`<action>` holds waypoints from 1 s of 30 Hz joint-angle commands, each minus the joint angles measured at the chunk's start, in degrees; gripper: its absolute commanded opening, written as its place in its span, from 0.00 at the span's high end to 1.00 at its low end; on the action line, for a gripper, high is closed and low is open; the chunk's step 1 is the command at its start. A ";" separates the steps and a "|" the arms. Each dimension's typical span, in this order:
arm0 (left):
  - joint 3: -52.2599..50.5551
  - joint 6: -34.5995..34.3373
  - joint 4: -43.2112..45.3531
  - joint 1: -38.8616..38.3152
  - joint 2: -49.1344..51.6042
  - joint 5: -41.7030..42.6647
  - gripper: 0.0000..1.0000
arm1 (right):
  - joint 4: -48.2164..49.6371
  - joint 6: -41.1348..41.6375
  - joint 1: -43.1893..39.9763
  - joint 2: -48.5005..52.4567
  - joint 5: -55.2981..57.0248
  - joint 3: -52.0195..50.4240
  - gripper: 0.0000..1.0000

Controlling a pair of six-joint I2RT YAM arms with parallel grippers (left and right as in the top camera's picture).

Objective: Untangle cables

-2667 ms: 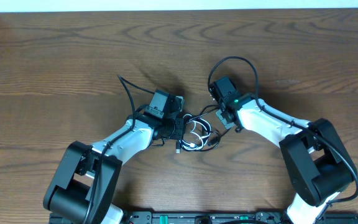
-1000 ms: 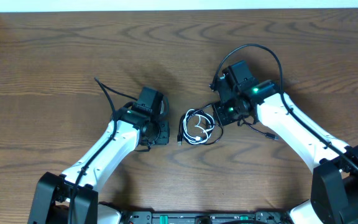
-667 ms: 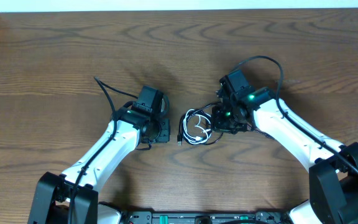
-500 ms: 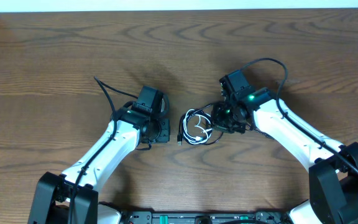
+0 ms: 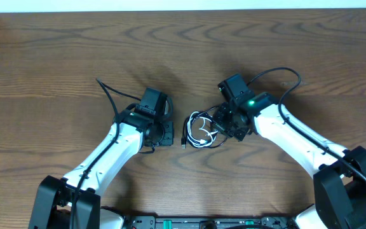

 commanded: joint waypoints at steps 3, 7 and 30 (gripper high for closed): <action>0.50 -0.55 -0.22 0.28 0.52 -0.74 0.67 | 0.48 7.28 2.58 0.28 6.40 -0.83 0.88; 0.50 -0.55 -0.52 0.28 0.52 -0.74 0.67 | 0.50 11.04 3.48 0.28 8.94 -1.95 0.85; 0.28 -0.55 -0.61 0.28 0.52 -0.76 0.67 | 11.91 15.98 4.70 0.28 8.35 -8.94 0.83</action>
